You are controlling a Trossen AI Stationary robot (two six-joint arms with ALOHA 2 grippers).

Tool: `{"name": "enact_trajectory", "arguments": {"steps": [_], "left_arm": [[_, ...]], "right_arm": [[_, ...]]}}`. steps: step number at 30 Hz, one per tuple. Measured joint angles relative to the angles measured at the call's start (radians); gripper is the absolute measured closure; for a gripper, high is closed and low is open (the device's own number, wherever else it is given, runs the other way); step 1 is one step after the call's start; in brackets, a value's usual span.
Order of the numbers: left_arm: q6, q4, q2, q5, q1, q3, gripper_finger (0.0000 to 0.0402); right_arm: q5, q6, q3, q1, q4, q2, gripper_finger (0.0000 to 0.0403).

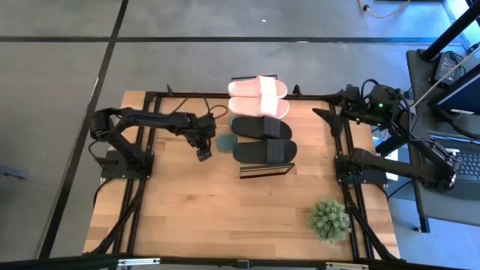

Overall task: Pick and place slides into the shelf
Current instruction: Put the green slide under the shelf

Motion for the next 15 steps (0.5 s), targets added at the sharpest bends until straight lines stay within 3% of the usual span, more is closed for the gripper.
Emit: {"name": "enact_trajectory", "arguments": {"steps": [15], "left_arm": [[-0.111, 0.205, 0.108, -0.076, -0.036, 0.0, 0.0175]], "right_arm": [[0.0, 0.024, 0.0, 0.0, -0.001, 0.01, 0.0122]]}}
